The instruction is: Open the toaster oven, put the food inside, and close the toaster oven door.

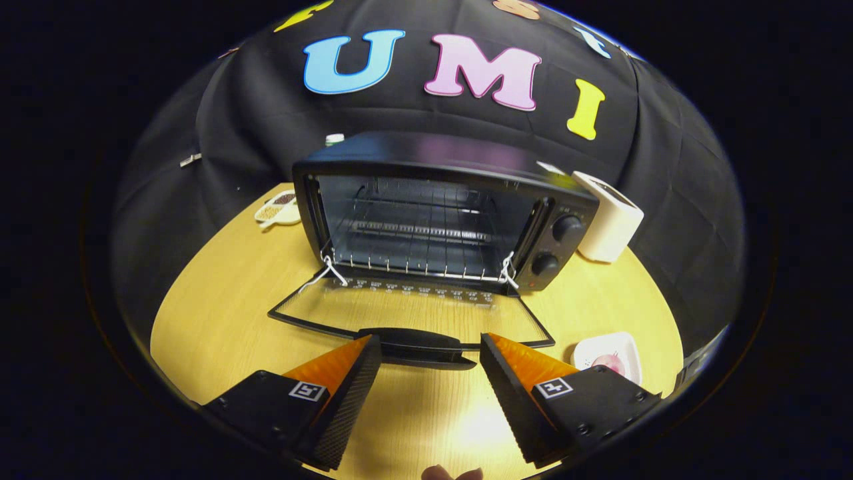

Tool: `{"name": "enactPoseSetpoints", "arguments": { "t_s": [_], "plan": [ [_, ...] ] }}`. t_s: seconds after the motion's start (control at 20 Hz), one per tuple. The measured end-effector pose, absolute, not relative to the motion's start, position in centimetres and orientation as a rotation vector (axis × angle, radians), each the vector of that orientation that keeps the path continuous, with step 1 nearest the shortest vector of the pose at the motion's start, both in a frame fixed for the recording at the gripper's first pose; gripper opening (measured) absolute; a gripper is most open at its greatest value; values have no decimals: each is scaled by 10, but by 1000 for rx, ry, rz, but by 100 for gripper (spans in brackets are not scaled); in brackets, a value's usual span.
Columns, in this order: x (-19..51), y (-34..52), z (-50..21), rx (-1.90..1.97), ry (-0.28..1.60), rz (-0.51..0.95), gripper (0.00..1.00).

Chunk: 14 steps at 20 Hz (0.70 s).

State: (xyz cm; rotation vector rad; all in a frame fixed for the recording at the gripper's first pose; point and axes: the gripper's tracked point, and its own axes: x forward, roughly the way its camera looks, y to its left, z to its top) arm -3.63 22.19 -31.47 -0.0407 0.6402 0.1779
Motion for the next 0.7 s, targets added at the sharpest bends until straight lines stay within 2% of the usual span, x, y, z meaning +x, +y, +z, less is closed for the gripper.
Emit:
{"name": "enactPoseSetpoints", "arguments": {
  "t_s": [0.3, 0.55, 0.7],
  "plan": [
    [-42, 228, -349, -37, 756, 232, 100],
    [-47, 222, -321, 20, 716, 269, 99],
    [-46, 219, -282, 57, 613, 338, 99]
  ]
}}
